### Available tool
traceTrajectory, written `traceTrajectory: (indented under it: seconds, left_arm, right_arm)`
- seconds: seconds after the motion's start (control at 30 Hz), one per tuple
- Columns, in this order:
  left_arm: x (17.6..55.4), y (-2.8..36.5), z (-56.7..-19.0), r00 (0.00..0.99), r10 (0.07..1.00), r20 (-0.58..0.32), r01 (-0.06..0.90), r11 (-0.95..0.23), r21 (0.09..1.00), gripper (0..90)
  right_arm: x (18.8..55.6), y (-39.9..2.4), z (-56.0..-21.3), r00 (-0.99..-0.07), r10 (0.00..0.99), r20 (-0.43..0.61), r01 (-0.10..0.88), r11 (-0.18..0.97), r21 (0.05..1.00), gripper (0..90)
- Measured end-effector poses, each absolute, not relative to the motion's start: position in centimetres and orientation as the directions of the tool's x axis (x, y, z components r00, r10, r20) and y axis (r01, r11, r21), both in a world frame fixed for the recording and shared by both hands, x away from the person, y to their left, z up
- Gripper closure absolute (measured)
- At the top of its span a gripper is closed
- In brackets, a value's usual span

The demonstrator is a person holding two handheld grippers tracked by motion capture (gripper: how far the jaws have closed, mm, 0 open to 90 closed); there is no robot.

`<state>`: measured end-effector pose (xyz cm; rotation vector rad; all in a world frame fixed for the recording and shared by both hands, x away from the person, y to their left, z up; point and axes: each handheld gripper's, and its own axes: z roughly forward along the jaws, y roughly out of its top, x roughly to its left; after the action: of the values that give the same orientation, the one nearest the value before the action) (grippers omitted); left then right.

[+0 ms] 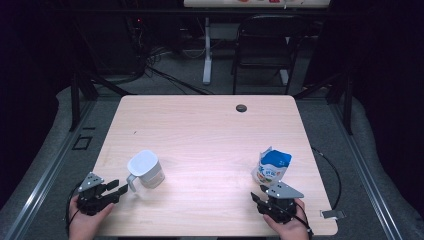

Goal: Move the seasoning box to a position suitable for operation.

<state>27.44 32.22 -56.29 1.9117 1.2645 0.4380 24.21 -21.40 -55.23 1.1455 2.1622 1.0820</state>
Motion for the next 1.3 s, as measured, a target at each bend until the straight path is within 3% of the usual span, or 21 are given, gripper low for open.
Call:
traceTrajectory:
  seconds: [0.77,1.3]
  left_arm:
    - [26.5,31.3,-55.6,0.477,0.872,-0.115,0.578,-0.212,0.788,47.6]
    - [25.6,30.2,-54.1,0.52,0.848,-0.1,0.536,-0.233,0.811,50.2]
  right_arm:
    - [24.3,-21.3,-55.2,-0.545,0.838,-0.039,0.468,0.343,0.815,55.9]
    - [24.2,-21.4,-55.3,-0.541,0.841,-0.028,0.468,0.329,0.82,55.5]
